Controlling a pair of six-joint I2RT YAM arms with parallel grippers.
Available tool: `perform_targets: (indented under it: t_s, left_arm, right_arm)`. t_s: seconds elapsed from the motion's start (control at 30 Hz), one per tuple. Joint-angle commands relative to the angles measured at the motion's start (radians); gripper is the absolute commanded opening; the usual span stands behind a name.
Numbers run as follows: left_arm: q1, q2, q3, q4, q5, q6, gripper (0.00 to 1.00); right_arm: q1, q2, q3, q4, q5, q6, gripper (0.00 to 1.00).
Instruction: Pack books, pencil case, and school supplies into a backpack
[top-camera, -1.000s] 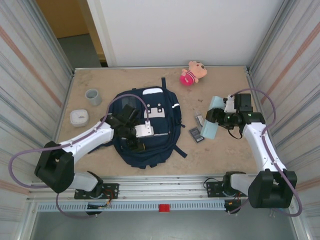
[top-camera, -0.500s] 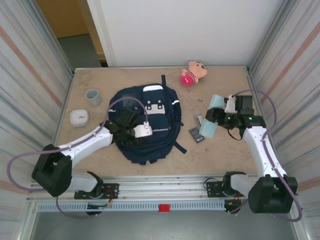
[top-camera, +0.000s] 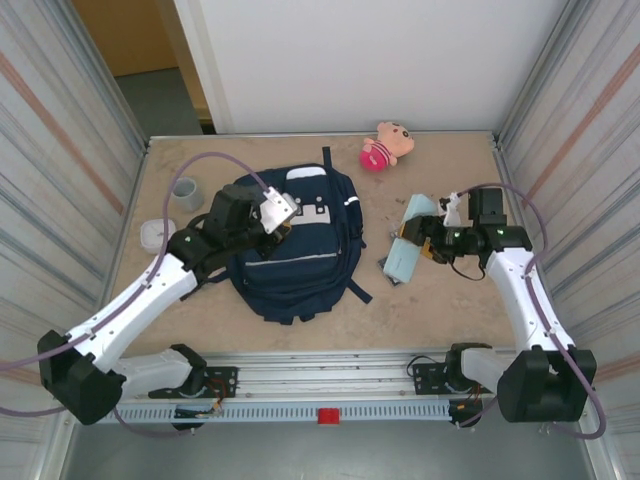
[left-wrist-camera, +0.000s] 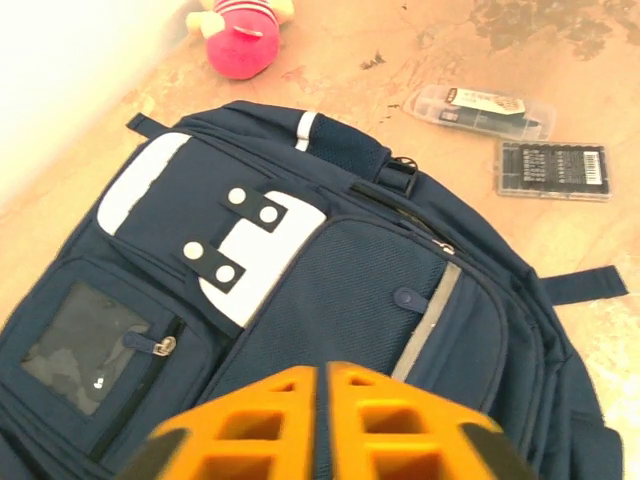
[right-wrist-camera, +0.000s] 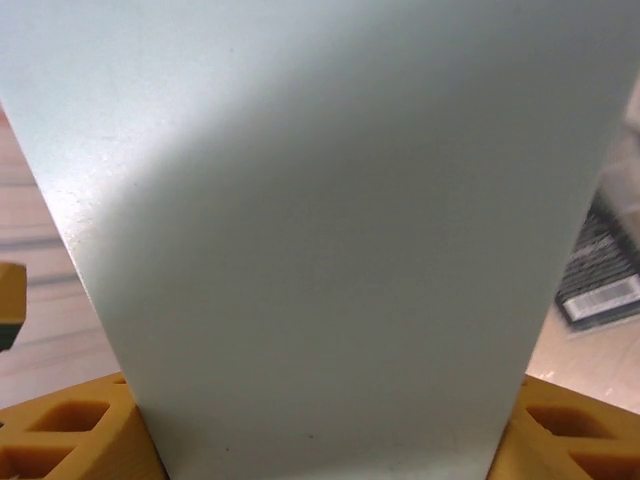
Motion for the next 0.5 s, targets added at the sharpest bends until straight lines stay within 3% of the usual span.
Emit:
perform_targets:
  t_s: [0.0, 0.17, 0.3, 0.47]
  left_arm:
    - [-0.01, 0.029, -0.027, -0.055, 0.055, 0.085, 0.45]
    - [0.023, 0.065, -0.156, -0.051, 0.077, 0.392, 0.78]
    - [0.081, 0.126, -0.172, -0.048, 0.114, 0.492, 0.89]
    - [0.081, 0.188, -0.201, 0.048, 0.088, 0.543, 0.91]
  right_arm:
    - [0.013, -0.035, 0.035, -0.088, -0.05, 0.01, 0.54]
    - [0.024, -0.025, 0.034, -0.057, -0.021, 0.023, 0.55]
    - [0.05, 0.005, 0.034, -0.037, -0.006, 0.019, 0.55]
    - [0.081, 0.024, 0.03, -0.021, 0.02, 0.015, 0.55]
